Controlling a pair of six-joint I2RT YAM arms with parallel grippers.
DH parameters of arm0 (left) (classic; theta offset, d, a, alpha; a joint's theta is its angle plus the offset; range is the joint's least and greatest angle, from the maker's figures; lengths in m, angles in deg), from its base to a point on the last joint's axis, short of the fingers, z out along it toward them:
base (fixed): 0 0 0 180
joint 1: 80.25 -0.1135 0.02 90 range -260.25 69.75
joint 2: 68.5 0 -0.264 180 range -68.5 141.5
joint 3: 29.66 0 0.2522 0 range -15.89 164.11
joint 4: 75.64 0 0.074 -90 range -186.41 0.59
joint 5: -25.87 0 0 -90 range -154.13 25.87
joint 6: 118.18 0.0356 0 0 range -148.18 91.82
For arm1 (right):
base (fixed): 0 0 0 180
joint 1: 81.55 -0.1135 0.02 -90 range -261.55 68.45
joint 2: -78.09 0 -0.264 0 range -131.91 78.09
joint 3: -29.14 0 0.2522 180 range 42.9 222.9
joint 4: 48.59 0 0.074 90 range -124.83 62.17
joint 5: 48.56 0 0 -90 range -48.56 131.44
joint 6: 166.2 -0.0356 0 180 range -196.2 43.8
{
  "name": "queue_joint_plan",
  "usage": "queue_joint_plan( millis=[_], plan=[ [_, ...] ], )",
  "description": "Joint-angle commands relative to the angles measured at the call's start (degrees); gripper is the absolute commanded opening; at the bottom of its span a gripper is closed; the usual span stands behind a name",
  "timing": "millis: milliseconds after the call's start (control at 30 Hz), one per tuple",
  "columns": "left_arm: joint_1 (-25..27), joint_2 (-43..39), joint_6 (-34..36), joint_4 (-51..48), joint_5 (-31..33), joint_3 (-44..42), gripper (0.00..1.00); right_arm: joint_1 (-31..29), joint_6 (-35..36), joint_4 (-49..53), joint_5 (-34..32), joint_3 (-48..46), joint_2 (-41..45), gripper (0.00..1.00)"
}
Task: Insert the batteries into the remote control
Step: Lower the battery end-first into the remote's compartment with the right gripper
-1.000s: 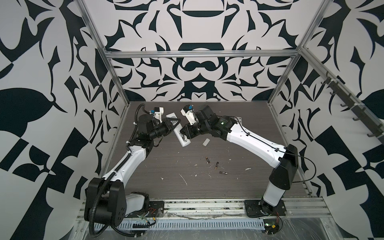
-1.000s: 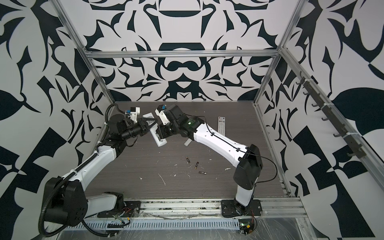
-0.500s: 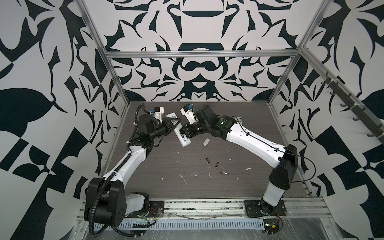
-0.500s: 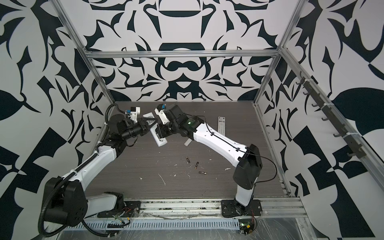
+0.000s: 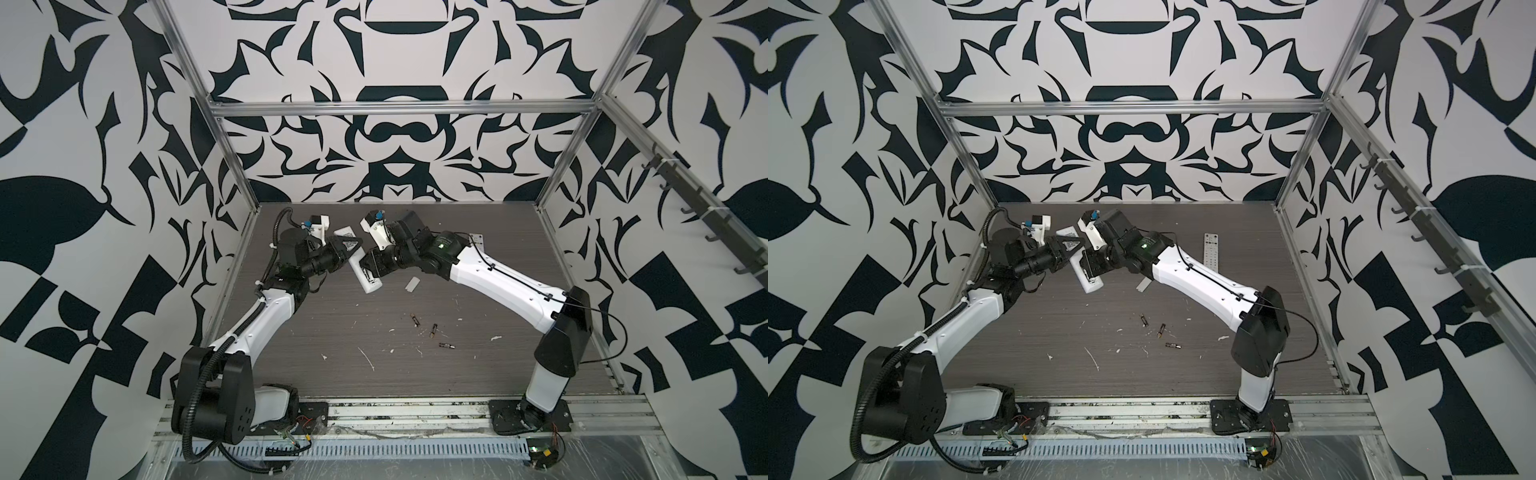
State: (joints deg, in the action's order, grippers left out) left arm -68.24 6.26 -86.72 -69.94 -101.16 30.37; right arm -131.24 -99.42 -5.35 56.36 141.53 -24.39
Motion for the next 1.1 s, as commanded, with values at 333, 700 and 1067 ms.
queue_joint_plan(
  millis=[333, 700, 1067],
  plan=[
    [0.21, 1.17, -0.88, 4.04, -0.32, 1.72, 0.00, -0.85, -0.27, 1.16, 2.75, 3.14, 0.06, 0.27],
    [0.21, 1.52, -0.48, 3.66, -0.75, 2.32, 0.00, -0.88, 1.24, 3.51, 1.04, 5.38, 0.26, 0.37],
    [0.20, 2.09, -0.77, 4.53, -1.71, 2.61, 0.00, -1.15, 4.56, 7.39, -2.25, 2.48, 1.82, 0.33]
  ],
)
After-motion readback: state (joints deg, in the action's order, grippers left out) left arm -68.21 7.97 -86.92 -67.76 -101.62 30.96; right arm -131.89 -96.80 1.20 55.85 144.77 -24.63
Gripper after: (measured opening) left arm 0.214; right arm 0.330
